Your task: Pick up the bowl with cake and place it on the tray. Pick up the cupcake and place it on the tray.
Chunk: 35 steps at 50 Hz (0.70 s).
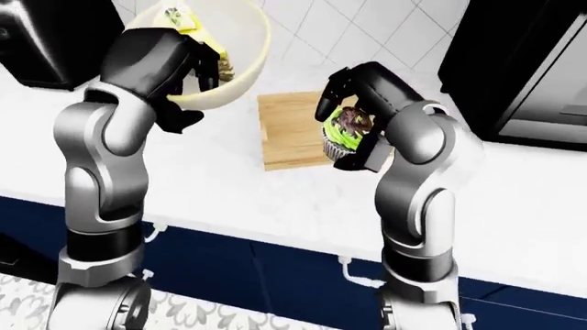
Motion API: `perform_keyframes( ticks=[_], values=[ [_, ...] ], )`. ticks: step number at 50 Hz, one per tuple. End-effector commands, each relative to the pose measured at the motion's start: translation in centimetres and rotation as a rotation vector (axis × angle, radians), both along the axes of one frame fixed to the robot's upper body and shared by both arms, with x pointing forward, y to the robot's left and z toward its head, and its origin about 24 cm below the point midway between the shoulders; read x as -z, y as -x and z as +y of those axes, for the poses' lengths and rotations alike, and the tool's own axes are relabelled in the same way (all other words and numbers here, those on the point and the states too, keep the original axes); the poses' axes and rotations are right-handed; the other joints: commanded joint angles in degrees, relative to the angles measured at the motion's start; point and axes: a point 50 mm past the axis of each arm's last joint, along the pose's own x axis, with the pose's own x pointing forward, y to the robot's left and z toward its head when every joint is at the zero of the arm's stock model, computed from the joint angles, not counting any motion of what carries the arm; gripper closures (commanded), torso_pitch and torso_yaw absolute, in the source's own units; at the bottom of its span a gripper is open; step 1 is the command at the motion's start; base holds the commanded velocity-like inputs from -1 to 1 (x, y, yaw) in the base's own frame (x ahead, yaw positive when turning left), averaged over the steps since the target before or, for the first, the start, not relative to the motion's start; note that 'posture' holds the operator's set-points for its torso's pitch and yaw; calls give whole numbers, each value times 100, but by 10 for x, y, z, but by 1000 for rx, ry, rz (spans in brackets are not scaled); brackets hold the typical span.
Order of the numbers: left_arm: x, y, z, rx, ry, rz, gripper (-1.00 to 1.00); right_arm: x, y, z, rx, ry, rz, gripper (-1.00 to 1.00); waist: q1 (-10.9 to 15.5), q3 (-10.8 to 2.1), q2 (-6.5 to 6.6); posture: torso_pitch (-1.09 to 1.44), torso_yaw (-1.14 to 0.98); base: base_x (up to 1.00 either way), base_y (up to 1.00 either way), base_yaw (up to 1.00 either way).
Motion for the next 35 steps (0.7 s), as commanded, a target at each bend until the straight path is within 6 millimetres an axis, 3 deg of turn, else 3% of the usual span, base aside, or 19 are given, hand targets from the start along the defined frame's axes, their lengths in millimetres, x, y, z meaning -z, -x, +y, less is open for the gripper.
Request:
perform_keyframes(
  ticks=[1, 5, 7, 9, 10, 11, 12, 13, 19, 31, 33, 35],
  values=[
    [-27, 16, -10, 49, -1, -155, 100, -22, 10, -8, 50, -1, -121, 100, -59, -221, 55, 0, 0, 0, -50, 0],
    [-25, 15, -11, 50, -1, -153, 100, -20, 9, -9, 51, -1, -117, 100, -24, -123, -95, 0, 0, 0, -51, 0],
    [-25, 15, -10, 49, 0, -152, 100, -20, 10, -9, 51, -1, -116, 100, -2, -150, -274, 0, 0, 0, -51, 0],
    [-25, 16, -10, 48, -1, -152, 100, -19, 9, -9, 51, -1, -116, 100, 16, -239, -632, 0, 0, 0, -46, 0],
    [-25, 16, -9, 48, -1, -153, 100, -19, 10, -9, 52, 3, -117, 100, 17, -206, -963, 0, 0, 0, 0, 0],
    [-25, 16, -9, 47, 0, -153, 100, -19, 10, -9, 53, 5, -118, 100, 18, -40, -736, 0, 0, 0, 0, 0],
    [-25, 16, -9, 47, -1, -153, 100, -19, 10, -8, 52, 5, -118, 100, 22, -72, -833, 0, 0, 0, 0, 0],
    [-26, 17, -9, 47, -1, -154, 100, -20, 11, -8, 52, 5, -119, 100, -7, -89, -834, 0, 0, 0, 0, 0],
    [-29, 19, -7, 44, 0, -159, 100, -22, 13, -8, 49, 7, -124, 100, -59, -11, -658, 0, 0, 0, 0, 0],
    [-31, 19, -10, 51, -3, -157, 100, -27, 15, -11, 53, 4, -135, 100, -226, -11, -429, 0, 0, 0, 0, 0],
    [-29, 19, -10, 52, -4, -154, 100, -28, 15, -11, 53, 2, -137, 100, -255, -27, -323, 0, 0, 0, 0, 0],
    [-27, 18, -11, 57, -7, -150, 100, -28, 15, -12, 54, 3, -138, 100, -296, -99, -96, 0, 0, 0, 0, 0]
  ],
)
